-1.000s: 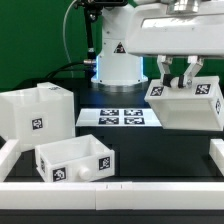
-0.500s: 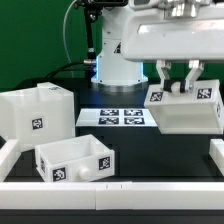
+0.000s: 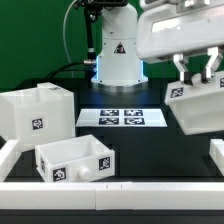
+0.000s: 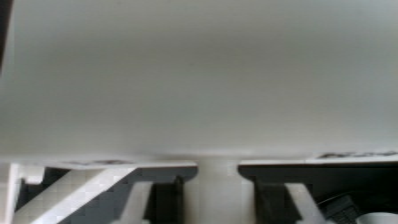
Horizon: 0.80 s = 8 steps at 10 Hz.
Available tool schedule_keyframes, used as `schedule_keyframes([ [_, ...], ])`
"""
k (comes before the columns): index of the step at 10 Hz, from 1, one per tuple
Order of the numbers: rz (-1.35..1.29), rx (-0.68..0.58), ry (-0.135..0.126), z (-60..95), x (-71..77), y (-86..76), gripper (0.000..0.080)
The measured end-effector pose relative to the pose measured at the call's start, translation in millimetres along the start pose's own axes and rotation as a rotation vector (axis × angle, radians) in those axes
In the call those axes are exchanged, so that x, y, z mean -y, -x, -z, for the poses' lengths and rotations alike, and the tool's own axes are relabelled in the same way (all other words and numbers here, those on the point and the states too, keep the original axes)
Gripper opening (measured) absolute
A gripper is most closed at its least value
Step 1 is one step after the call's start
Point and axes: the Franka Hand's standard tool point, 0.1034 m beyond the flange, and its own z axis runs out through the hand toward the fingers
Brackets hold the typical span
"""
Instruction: Assemble drawer
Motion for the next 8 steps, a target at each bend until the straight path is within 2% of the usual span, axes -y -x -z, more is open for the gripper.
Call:
schedule_keyframes([
  [1,-0.010,-0.021,-0.013,-3.9,5.3,9.3,0.0169],
  [2,0.035,-0.035,0.007,-6.2,2.5,7.0,0.0169],
  [3,0.106,-0.045,0.040,-6.2,-3.7,-14.0,0.0169],
  [5,0.170,-0.090,0.045,-11.7,-14.3,-31.6,0.0169],
  [6,0.200,-0.119,0.034,-13.5,-20.3,-36.3,0.0169],
  [7,0.214,-0.133,0.026,-14.0,-26.0,-35.6,0.0169],
  [8,0.209,-0.128,0.032,-14.4,-25.7,-34.9,0.0169],
])
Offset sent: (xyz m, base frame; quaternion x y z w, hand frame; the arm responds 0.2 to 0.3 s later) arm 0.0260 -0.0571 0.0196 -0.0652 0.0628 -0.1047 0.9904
